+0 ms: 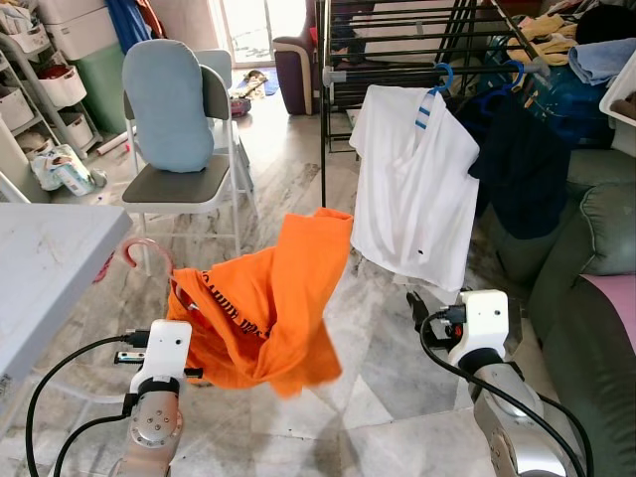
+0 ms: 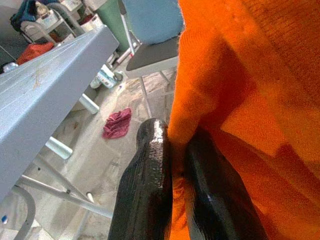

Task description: Hang hanger

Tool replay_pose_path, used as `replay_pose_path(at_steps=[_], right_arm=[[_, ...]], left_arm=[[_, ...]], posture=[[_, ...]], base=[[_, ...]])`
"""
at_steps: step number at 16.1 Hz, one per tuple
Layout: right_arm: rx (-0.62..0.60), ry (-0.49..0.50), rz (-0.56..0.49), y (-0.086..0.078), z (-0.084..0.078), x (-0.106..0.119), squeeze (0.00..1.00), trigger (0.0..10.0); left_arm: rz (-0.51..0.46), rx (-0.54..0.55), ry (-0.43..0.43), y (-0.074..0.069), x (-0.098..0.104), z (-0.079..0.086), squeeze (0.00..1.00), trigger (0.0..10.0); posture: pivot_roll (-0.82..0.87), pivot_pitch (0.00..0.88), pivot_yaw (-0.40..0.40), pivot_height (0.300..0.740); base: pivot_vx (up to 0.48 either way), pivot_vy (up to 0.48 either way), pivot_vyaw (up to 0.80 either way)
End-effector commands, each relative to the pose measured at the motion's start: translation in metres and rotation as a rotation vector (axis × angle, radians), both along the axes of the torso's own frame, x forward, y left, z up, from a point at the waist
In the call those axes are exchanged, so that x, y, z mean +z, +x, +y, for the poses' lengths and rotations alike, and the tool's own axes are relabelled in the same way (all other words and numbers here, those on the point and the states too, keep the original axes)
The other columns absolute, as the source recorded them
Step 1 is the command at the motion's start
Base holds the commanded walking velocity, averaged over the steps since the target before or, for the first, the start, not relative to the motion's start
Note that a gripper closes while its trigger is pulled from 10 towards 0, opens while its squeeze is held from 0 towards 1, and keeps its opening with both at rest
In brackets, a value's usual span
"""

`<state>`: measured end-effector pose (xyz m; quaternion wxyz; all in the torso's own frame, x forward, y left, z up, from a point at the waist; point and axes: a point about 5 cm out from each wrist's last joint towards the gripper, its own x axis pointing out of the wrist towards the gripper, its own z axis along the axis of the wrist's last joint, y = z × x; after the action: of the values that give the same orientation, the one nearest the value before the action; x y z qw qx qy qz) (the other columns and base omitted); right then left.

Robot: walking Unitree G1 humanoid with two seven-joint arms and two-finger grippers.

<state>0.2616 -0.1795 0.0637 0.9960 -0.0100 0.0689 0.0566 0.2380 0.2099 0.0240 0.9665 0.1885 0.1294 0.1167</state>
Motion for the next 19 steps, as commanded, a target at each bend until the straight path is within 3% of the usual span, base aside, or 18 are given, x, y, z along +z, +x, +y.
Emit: replay_pose_path(at_steps=[1,6,19], right_arm=[[-0.013,0.015,-0.019,-0.001,-0.001,0.005,0.0,10.0],[-0.026,0.021,-0.01,-0.008,-0.006,0.004,0.0,10.0],[-0.008,0.015,0.008,-0.002,-0.003,0.003,0.0,10.0]], left_arm=[[-0.03,0.01,0.015,-0.001,0.007,0.008,0.0,10.0],[0.001,0.061,0.006,-0.012,0.0,0.015,0.0,10.0],[0.01,0.073,0.003,-0.011,-0.003,0.016,0.0,10.0]], posture=[[-0.1,0.0,0.04,0.74],[-0.11,0.0,0.039,0.74],[-0.11,0.0,0.029,0.74]], base=[[0.0,0.0,0.0],[0.0,0.0,0.0],[0.0,0.0,0.0]])
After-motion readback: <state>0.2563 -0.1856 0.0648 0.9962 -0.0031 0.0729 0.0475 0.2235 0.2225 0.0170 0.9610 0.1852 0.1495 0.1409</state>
